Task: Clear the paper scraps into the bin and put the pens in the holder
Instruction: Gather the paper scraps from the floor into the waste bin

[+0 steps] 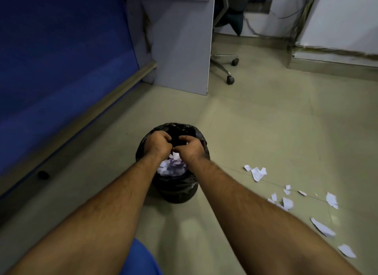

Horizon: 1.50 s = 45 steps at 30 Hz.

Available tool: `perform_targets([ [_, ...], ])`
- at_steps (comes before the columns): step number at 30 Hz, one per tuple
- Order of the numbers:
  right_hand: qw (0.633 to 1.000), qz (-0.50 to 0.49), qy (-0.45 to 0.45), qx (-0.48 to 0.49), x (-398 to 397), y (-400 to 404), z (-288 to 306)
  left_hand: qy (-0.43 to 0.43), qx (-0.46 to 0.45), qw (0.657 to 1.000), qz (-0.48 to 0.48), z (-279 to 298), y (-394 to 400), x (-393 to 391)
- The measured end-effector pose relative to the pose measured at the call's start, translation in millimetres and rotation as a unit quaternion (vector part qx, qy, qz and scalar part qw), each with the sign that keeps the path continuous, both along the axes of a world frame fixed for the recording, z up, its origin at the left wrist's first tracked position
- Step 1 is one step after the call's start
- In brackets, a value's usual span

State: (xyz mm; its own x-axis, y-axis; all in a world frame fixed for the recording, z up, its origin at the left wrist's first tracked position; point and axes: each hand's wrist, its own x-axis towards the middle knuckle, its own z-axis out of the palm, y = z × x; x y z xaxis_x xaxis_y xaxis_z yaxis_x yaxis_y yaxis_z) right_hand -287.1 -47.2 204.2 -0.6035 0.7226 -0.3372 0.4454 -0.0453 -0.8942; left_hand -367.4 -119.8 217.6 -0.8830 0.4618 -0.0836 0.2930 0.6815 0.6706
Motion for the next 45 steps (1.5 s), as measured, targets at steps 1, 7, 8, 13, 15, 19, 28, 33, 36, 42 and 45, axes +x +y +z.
perform_targets([
  [1,1.0,-0.005,0.002,0.001,-0.9,-0.1,0.2,-0.003,-0.002,1.0,-0.006,0.0,0.4,1.1],
  [7,0.992,-0.11,0.048,0.03,15.0,10.5,8.6,0.015,0.013,0.996,-0.086,3.2,18.4,19.5],
  [8,0.99,-0.126,0.058,0.03,22.1,12.8,7.8,0.019,0.013,0.994,-0.103,4.9,22.6,25.2],
  [13,0.982,-0.173,0.079,0.014,72.7,27.8,6.7,0.041,-0.011,0.982,-0.185,10.8,50.2,66.2],
  [15,0.979,-0.19,0.075,0.02,92.3,38.6,6.3,0.043,-0.027,0.981,-0.187,5.9,60.9,78.5],
  [19,0.972,-0.225,0.053,0.029,134.4,59.5,-1.9,0.036,-0.042,0.977,-0.207,-14.0,79.2,114.1],
  [28,0.973,-0.23,-0.012,-0.005,219.7,84.4,-70.0,-0.048,-0.079,0.965,-0.246,-94.7,103.7,204.1],
  [33,0.972,-0.201,-0.121,0.003,282.9,89.2,-133.8,-0.064,-0.142,0.938,-0.31,-167.0,109.0,261.5],
  [36,0.958,-0.124,-0.254,0.041,325.8,86.1,-185.6,0.003,-0.203,0.911,-0.358,-212.4,104.3,298.9],
  [42,0.91,-0.054,-0.406,0.058,364.4,58.2,-228.4,0.018,-0.277,0.91,-0.309,-247.9,93.9,331.9],
  [45,0.923,-0.072,-0.376,0.043,376.1,37.3,-229.8,0.022,-0.307,0.902,-0.303,-238.1,95.3,346.4],
])
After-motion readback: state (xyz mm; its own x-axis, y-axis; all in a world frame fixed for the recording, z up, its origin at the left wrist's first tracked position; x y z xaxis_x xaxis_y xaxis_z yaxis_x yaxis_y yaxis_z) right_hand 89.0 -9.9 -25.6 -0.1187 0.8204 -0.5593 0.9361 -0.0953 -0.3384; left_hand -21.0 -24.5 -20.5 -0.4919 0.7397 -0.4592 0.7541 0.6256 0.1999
